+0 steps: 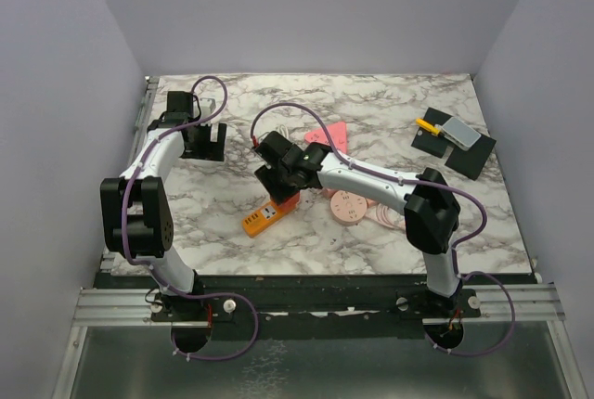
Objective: Insert the plug
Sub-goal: Insert the plug into the socket.
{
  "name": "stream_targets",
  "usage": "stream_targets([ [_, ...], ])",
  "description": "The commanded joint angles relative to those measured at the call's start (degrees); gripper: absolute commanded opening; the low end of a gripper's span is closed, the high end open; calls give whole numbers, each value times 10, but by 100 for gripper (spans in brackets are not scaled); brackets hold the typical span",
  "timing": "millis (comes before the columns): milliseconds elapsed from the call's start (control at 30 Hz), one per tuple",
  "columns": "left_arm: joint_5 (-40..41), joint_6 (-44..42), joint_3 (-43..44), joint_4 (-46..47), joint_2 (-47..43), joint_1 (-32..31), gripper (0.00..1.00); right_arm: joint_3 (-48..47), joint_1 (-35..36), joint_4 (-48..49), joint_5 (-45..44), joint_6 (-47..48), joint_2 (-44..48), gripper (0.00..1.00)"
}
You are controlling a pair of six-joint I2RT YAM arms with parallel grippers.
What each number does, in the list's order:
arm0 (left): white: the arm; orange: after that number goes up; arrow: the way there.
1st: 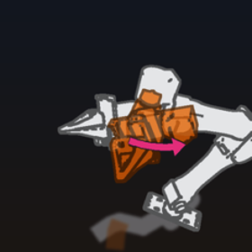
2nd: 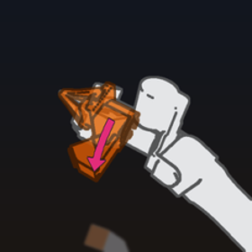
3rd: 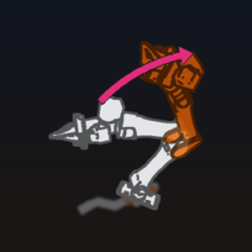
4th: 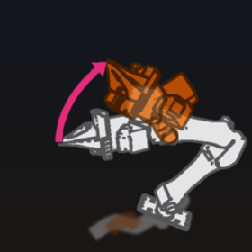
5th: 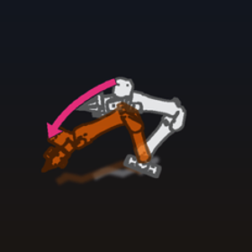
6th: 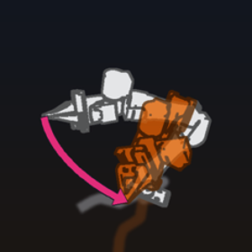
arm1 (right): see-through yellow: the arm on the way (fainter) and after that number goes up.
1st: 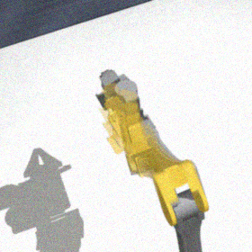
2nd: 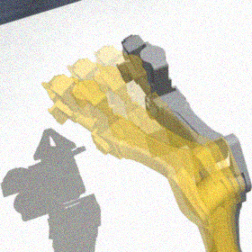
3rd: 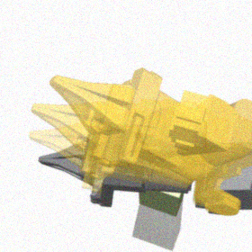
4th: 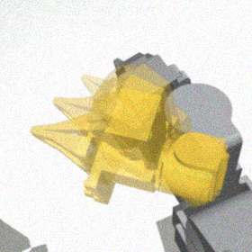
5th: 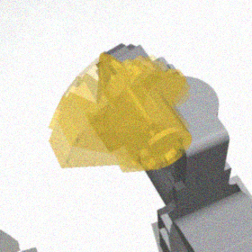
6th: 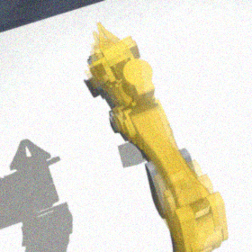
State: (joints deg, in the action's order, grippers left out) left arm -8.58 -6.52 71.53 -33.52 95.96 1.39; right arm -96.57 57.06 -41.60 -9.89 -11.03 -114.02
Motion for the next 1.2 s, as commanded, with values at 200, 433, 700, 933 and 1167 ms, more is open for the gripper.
stream_targets([
  [200, -11, -5, -8, 0, -26, 1, 99, 4, 6, 17, -29, -13, -7, 1],
  [433, -11, -6, -9, -1, -26, 1, 99, 10, 9, 18, -18, -15, -11, 1],
  [700, -7, -7, -10, -1, -31, 2, 99, 17, 13, 18, -17, -26, -15, 1],
  [933, -6, -8, -9, -1, -33, 1, 99, 32, 17, 22, -22, -36, -21, 1],
  [1167, -3, -12, -6, -2, -39, 2, 99, 39, 18, 17, -39, -29, -24, 1],
])
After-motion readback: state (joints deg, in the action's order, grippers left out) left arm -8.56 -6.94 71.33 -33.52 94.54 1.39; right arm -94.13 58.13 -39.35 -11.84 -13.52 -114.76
